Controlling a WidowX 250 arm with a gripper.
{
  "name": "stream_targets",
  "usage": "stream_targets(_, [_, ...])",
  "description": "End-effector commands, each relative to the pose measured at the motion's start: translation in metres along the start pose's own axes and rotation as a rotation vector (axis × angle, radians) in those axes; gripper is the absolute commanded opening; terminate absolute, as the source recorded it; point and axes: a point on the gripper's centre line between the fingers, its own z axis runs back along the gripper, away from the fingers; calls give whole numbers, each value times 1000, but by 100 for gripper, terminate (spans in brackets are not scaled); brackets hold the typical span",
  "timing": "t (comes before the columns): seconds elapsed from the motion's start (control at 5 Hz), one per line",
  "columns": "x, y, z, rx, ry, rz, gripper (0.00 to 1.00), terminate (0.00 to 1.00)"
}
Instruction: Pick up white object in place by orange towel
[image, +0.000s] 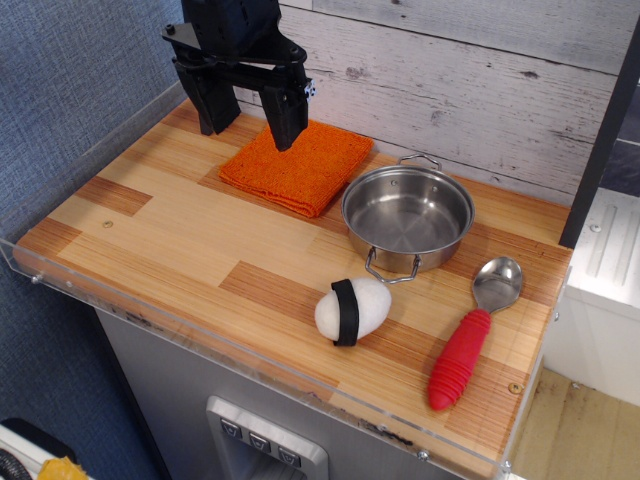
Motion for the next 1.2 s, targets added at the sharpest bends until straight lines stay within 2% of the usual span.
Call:
stream_targets(0.0, [0, 0, 0, 0, 0, 0, 100, 0])
stream_targets(0.2, [6, -41, -13, -101, 18, -38, 100, 0])
stream_targets(0.4, [-10, -65, -28, -106, 64, -71, 100, 0])
stream_targets(0.6, [-32, -76, -47, -42, 148, -85, 100, 0])
stream_targets(0.8, [-51, -82, -59, 49, 159, -50, 100, 0])
stream_targets(1.0, [-56, -87, -68, 37, 131, -40, 100, 0])
